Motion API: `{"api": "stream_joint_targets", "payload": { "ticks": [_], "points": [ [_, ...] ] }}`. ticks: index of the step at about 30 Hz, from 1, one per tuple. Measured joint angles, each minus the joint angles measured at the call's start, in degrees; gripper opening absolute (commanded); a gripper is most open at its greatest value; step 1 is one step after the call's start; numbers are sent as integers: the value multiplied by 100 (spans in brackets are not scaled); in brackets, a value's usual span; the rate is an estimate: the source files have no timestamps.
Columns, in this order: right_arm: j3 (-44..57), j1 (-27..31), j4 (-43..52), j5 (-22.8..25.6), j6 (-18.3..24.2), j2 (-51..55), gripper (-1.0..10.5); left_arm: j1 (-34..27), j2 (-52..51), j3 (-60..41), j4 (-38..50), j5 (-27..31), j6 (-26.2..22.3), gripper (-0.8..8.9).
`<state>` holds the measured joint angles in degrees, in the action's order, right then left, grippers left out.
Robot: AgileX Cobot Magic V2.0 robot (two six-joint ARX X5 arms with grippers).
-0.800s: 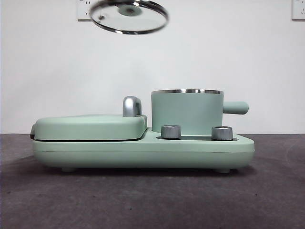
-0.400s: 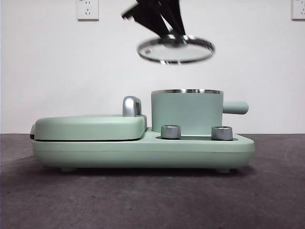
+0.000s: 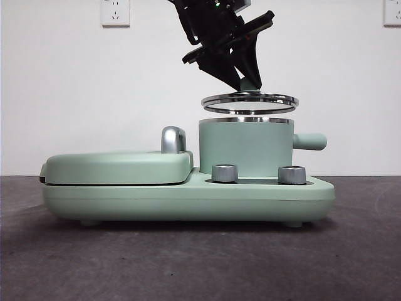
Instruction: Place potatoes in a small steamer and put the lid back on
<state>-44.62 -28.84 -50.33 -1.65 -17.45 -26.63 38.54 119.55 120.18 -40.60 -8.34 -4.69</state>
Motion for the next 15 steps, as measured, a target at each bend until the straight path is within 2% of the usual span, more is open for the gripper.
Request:
{"api": "stream_joint_targets", "payload": {
  "ticks": [3,15],
  "points": [
    [0,0,0,0,0,0,503,-7,0,0,55,164,-2,17],
    [0,0,0,0,2,0,503,-68,96,0,57,162,-26,17]
  ]
}}
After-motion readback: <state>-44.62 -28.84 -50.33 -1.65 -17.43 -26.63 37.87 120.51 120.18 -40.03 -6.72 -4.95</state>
